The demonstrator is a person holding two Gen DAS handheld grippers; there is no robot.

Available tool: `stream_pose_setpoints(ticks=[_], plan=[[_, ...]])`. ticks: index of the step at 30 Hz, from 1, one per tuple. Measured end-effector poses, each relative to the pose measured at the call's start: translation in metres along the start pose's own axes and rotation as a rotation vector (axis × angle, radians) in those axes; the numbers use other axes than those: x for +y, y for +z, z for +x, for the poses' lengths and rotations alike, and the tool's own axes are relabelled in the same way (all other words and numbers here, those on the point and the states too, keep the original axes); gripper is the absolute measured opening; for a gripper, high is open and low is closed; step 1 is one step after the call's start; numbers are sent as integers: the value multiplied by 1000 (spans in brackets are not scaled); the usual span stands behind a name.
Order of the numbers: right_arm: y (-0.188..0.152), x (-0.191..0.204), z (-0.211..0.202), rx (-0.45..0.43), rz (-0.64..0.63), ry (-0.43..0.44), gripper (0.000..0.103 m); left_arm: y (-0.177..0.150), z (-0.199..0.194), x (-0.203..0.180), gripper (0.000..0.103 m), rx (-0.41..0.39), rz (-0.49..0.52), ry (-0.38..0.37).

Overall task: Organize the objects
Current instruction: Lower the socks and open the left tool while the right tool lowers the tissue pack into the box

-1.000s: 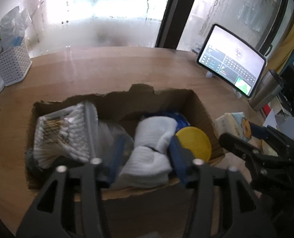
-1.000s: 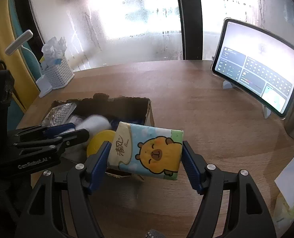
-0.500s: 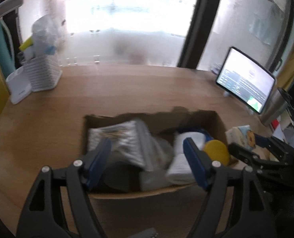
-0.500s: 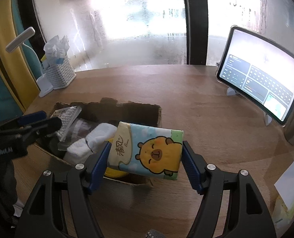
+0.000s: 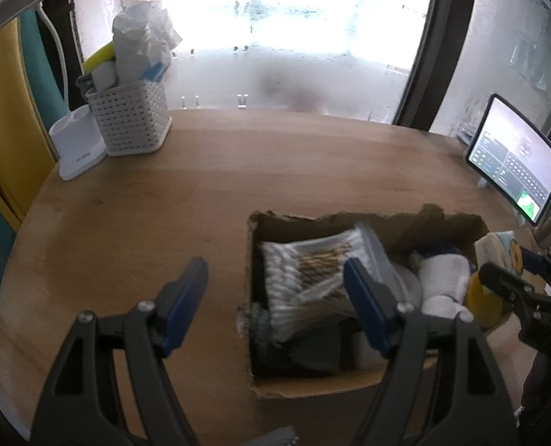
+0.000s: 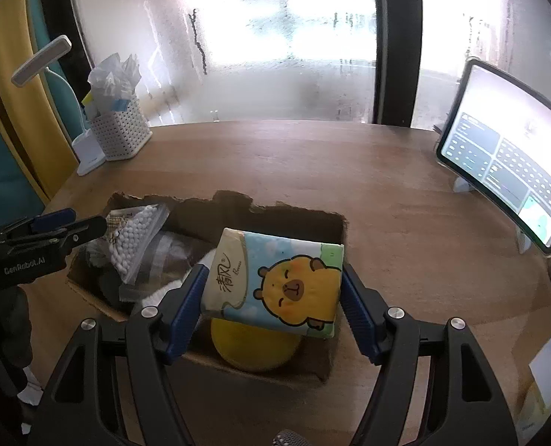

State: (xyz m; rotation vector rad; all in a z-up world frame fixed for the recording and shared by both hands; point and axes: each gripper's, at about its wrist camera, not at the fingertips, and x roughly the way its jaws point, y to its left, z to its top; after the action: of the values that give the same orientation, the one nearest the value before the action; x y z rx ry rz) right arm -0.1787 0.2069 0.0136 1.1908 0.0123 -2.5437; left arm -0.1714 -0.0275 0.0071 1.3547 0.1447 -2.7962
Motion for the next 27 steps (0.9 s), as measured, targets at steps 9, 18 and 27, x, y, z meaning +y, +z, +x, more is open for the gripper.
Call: stream_pose_setpoints(ticks=[9,18,27], plan=[[12,2,22,25,-11,0,73,4,13,13,76,21,-22,5],[15,-2,39,50,1,-7,73,5,17,15,76,28,-25,-4],[14,0,34,33,1,-3,74,2,11,14,76,20,-24,-7]])
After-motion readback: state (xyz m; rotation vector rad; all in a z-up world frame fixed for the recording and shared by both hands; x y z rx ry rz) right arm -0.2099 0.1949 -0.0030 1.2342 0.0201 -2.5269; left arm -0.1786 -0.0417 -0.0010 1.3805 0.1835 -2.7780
